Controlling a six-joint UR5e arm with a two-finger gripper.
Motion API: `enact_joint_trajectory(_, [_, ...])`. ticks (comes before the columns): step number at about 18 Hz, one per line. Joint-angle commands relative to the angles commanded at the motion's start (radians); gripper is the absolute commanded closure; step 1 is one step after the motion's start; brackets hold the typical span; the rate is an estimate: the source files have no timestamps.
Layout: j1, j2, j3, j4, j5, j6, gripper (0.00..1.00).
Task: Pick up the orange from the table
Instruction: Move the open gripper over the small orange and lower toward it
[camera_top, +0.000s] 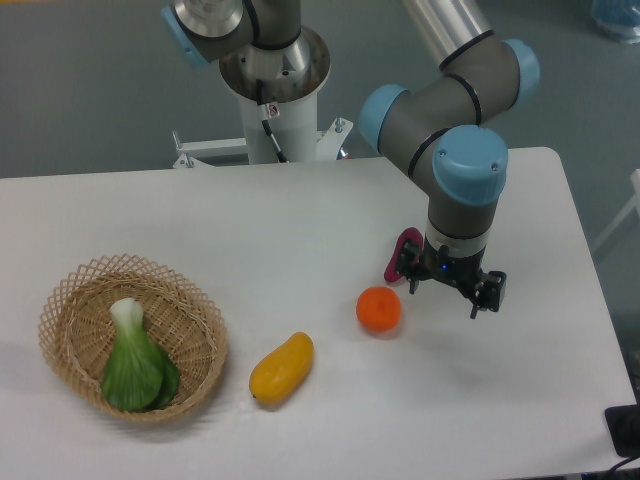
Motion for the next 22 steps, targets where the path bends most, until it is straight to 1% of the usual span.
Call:
enact_joint_trajectory(3, [0.003,0.000,0.000,0.000,-0.008,0.005,0.00])
enact_joint_trajectory(6, [0.005,0.000,-0.001,0.006,-0.018,-0.014,0.00])
enact_joint_trajectory(7, [0.005,0.005,-0.006,0.006,-0.032,-0.038,0.00])
enact_joint_trajectory(9, [0.000,0.026,-0.026,0.008,-0.073,-0.128,0.00])
enact_joint_trajectory(10, [-0.005,0.034,-0.064,0.011,-0.086,-0.152,0.00])
enact_joint_trajectory(13, [-0.009,0.054,-0.126,0.041,-0.084,-0.150,0.00])
enact_joint_trajectory(15, [-0.012,0.066,-0.153,0.040,-0.084,-0.155,0.00])
enact_joint_trajectory(16, [-0.027,0.072,-0.173,0.044,-0.083,-0.155,0.00])
enact_joint_trajectory(20, [-0.038,0.060,-0.189,0.046,-0.078,-0.152,0.00])
enact_joint_trajectory(22, [-0.043,0.048,-0.209,0.063,-0.075,-0.150,0.00])
